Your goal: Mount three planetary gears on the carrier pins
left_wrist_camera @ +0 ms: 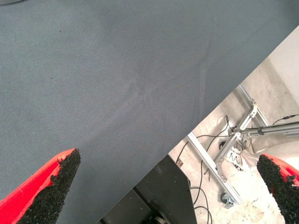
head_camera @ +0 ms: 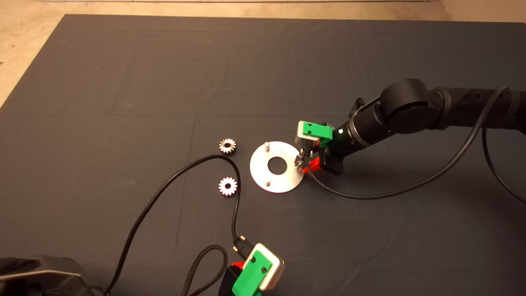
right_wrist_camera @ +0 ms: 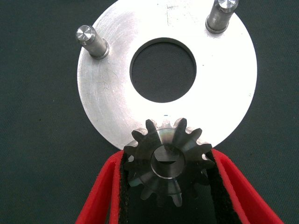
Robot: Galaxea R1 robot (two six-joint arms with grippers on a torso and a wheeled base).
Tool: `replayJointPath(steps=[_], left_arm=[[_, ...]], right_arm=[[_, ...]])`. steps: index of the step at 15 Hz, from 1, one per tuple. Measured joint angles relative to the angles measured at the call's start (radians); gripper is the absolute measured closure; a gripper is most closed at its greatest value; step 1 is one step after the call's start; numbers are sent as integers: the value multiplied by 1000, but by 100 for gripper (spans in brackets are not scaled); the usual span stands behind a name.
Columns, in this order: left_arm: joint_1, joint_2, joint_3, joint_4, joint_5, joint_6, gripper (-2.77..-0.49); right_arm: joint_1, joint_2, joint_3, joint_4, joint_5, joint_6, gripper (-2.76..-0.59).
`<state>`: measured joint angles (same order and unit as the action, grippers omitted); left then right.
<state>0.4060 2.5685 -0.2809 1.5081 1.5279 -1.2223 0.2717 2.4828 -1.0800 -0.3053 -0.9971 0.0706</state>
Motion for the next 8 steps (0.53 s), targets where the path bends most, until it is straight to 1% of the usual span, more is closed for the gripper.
replayJointPath(steps=[2, 5, 8], left_arm=[[0, 0, 0, 0, 0, 0, -275], [0, 0, 0, 0, 0, 0, -275], [-3, 0, 0, 0, 0, 0, -275]], right_arm=[[0, 0, 0, 0, -2, -3, -94], [0, 0, 0, 0, -6, -40, -94], [0, 0, 0, 0, -9, -52, -94]])
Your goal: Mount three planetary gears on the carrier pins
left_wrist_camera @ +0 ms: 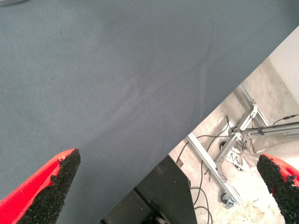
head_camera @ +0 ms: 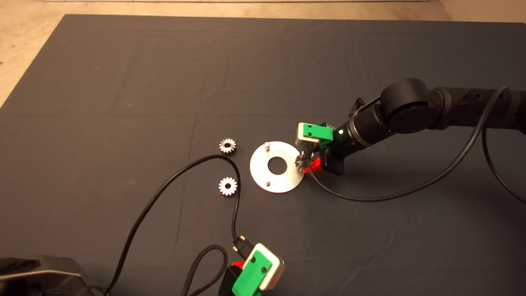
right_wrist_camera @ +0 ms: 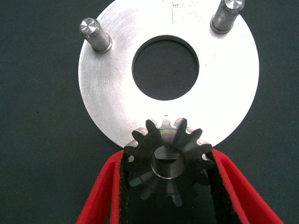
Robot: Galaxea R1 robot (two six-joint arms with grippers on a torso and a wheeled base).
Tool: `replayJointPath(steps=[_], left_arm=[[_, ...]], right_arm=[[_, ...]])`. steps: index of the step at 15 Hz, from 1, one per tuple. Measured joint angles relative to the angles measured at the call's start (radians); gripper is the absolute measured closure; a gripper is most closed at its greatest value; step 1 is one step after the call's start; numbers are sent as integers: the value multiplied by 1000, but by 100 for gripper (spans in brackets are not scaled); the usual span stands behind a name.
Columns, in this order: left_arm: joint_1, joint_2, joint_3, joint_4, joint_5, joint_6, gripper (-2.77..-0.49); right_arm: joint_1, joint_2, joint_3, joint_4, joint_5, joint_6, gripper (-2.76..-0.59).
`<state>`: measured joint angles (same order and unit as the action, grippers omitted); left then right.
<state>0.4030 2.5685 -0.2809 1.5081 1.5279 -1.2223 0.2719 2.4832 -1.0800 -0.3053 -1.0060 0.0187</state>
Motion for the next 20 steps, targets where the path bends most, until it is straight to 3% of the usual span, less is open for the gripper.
replayJointPath(steps=[13, 20], left_arm=[[-2, 0, 0, 0, 0, 0, -275], [-2, 0, 0, 0, 0, 0, -275]], right_arm=[[3, 5, -16, 5, 3, -1, -94], [9, 17, -29, 18, -3, 0, -95]])
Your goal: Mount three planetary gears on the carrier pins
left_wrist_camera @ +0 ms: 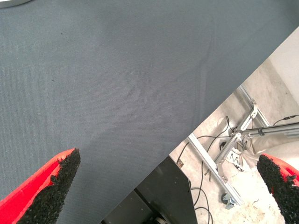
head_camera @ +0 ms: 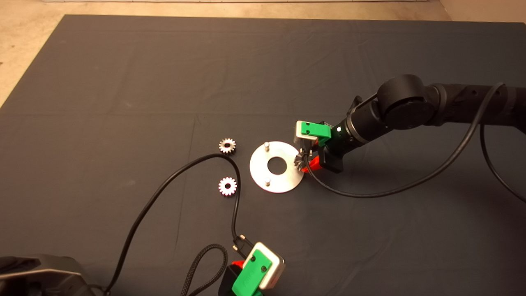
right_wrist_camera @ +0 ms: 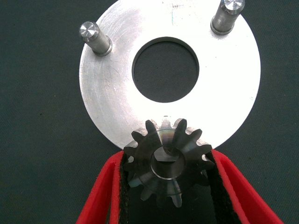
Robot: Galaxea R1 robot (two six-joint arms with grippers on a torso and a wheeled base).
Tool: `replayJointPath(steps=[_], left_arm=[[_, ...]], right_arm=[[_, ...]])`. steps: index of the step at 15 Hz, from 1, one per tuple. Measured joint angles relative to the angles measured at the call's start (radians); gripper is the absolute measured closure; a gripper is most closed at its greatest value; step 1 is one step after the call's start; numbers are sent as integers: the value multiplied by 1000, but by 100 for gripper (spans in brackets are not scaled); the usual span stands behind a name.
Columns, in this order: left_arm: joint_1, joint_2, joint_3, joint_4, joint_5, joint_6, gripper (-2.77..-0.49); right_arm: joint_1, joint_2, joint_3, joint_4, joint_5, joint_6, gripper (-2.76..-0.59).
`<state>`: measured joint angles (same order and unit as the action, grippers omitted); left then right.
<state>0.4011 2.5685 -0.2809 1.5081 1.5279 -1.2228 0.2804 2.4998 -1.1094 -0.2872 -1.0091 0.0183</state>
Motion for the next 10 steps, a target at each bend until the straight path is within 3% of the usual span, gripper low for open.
replayJointPath(steps=[4, 7, 10], left_arm=[[0, 0, 0, 0, 0, 0, -275], [-5, 0, 0, 0, 0, -10, -275], [-14, 0, 0, 0, 0, -15, -275]], right_arm=[[4, 4, 0, 14, -1, 0, -94], [13, 5, -1, 19, -19, 0, -94], [27, 5, -3, 24, -23, 0, -94]])
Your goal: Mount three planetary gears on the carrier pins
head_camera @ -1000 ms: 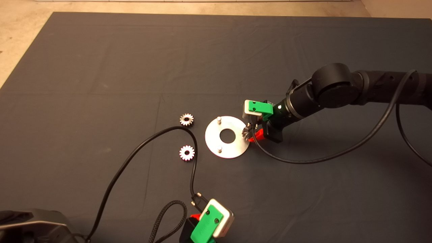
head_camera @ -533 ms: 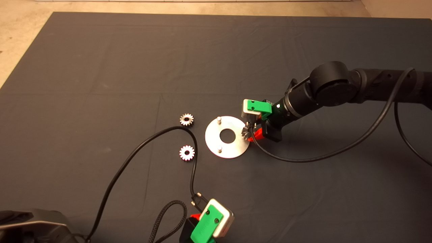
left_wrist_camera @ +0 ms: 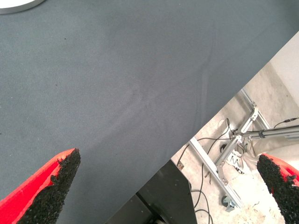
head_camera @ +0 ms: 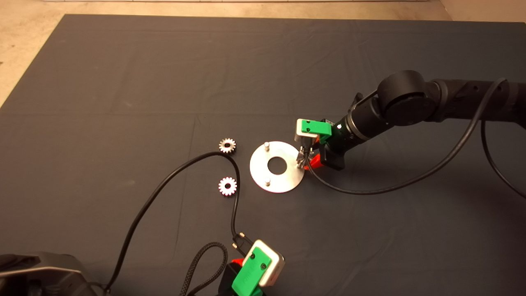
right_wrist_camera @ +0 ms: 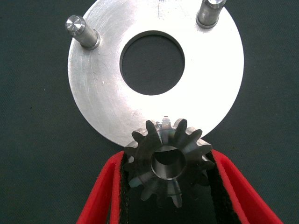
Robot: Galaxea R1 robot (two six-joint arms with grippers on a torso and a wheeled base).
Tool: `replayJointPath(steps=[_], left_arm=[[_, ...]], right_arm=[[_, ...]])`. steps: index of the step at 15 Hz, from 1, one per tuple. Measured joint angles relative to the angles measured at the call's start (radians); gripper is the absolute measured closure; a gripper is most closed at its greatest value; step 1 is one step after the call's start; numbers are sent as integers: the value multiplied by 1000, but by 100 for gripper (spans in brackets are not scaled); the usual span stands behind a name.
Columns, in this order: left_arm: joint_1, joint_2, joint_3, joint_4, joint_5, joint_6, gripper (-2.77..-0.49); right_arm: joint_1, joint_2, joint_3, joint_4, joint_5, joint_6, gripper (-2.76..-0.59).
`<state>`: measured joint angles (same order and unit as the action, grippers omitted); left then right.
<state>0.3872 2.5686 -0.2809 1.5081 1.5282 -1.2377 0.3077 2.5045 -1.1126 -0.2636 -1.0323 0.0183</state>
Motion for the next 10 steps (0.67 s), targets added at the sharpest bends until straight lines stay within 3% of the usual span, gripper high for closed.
replayJointPath(steps=[3, 8, 10], left_arm=[[0, 0, 0, 0, 0, -3, -275], [0, 0, 0, 0, 0, -3, -275], [0, 0, 0, 0, 0, -3, -275]], right_arm=[[0, 0, 0, 4, 8, 0, -95], [0, 1, 0, 11, 10, 0, -94], [0, 1, -4, 11, 28, 0, -94]])
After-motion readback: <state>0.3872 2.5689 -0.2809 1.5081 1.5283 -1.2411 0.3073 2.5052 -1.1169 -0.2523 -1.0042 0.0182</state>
